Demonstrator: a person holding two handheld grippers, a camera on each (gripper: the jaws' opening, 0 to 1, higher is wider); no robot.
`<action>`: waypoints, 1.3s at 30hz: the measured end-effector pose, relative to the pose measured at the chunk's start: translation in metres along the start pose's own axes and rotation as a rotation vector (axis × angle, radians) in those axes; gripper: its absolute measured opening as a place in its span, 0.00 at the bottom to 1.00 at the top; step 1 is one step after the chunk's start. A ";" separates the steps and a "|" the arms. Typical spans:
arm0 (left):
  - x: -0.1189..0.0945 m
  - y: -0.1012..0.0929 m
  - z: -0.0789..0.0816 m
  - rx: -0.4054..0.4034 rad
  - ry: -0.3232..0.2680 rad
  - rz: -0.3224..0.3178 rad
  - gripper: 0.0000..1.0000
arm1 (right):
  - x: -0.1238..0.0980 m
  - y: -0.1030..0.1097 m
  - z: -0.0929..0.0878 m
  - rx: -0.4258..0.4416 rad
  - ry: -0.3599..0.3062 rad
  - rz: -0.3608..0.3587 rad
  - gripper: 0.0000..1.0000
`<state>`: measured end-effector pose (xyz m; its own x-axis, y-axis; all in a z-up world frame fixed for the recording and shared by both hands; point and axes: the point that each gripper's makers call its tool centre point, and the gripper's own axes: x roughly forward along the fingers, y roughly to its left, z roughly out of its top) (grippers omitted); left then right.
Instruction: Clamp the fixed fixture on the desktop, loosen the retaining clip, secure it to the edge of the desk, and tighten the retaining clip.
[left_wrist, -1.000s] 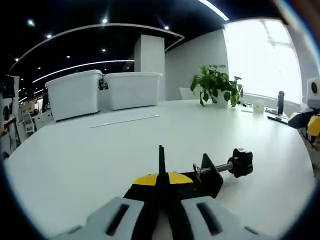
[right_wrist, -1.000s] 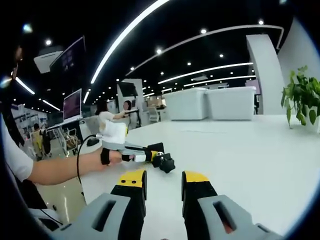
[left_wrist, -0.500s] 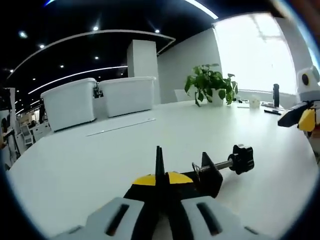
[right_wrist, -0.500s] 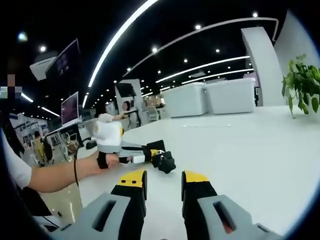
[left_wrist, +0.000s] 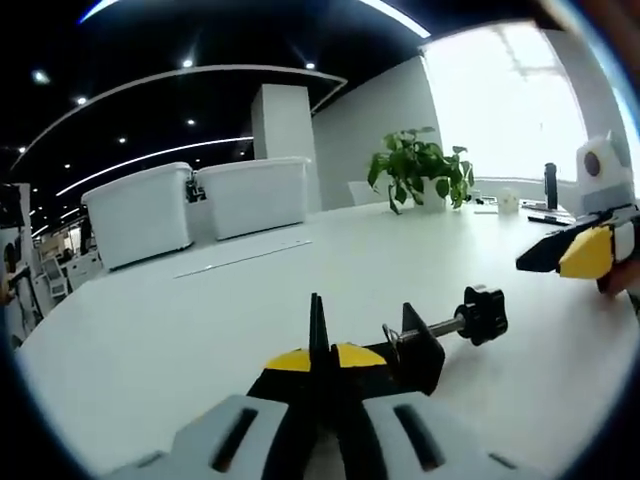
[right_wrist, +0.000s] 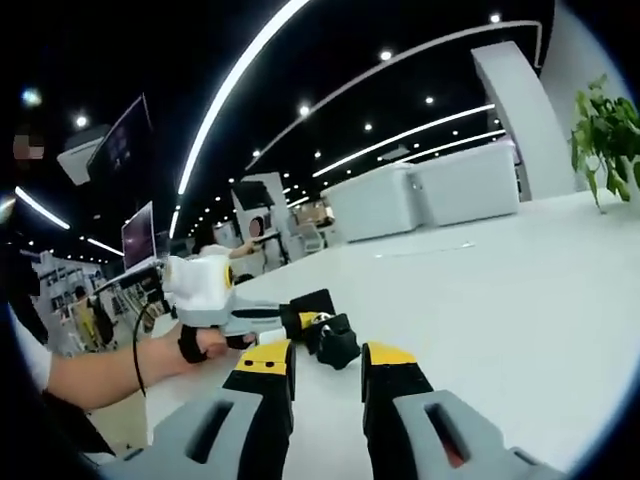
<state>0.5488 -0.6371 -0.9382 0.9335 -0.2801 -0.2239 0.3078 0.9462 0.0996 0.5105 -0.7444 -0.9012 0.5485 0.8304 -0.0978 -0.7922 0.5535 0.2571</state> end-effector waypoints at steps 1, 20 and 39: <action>0.000 0.000 0.000 -0.001 0.000 0.001 0.06 | 0.001 -0.001 0.002 -0.002 -0.003 -0.001 0.25; 0.005 0.006 0.000 -0.011 -0.005 0.001 0.06 | 0.029 -0.001 -0.006 0.012 0.054 0.024 0.24; 0.015 0.015 0.000 -0.009 -0.004 -0.003 0.06 | 0.053 -0.002 -0.013 -0.007 0.098 0.075 0.22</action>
<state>0.5674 -0.6272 -0.9399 0.9332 -0.2840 -0.2202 0.3095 0.9466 0.0906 0.5371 -0.7007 -0.9194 0.4593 0.8713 -0.1727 -0.8318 0.4901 0.2605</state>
